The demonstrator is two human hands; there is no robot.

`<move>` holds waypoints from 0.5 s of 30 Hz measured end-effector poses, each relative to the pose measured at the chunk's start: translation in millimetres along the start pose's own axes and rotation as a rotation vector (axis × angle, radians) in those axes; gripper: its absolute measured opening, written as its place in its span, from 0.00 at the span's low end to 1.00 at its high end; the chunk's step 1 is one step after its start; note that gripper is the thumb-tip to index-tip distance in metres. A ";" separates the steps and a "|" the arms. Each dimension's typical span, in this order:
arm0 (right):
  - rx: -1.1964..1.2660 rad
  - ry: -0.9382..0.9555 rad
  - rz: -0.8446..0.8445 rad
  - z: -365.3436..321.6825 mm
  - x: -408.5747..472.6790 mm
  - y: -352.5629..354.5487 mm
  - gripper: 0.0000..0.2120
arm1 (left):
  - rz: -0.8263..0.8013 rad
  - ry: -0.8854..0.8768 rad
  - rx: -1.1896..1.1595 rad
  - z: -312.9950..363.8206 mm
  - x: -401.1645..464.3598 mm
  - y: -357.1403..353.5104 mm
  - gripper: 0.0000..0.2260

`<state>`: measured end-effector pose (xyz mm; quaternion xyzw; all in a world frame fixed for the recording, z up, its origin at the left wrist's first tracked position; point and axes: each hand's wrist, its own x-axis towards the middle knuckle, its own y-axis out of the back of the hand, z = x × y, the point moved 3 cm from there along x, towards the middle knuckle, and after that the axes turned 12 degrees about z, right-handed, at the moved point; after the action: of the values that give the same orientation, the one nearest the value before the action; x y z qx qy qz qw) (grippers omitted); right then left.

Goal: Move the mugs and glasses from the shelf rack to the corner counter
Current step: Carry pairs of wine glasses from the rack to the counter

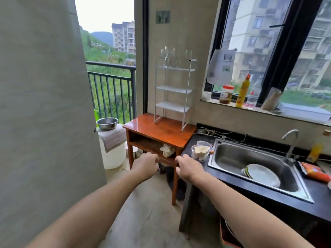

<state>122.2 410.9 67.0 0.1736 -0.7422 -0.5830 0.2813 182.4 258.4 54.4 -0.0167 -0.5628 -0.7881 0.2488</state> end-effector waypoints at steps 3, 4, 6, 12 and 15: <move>-0.002 0.026 0.028 6.6 74.2 6.8 0.16 | 0.026 0.013 0.004 -10.9 67.8 2.6 0.11; 0.000 0.042 0.046 6.4 101.9 9.4 0.16 | 0.048 0.022 0.001 -16.5 91.9 6.4 0.11; 0.013 0.065 0.067 4.2 146.8 14.3 0.15 | 0.073 0.016 0.005 -26.0 131.9 13.8 0.11; 0.010 0.098 0.129 2.0 268.3 15.3 0.16 | 0.129 -0.012 0.024 -51.6 246.1 23.6 0.13; 0.012 0.076 0.190 5.1 332.7 16.4 0.16 | 0.165 -0.045 -0.004 -60.1 310.8 23.2 0.13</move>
<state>-139.8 224.2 153.6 0.1259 -0.7475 -0.5423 0.3623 -64.9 83.0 148.0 -0.0813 -0.5632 -0.7656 0.3001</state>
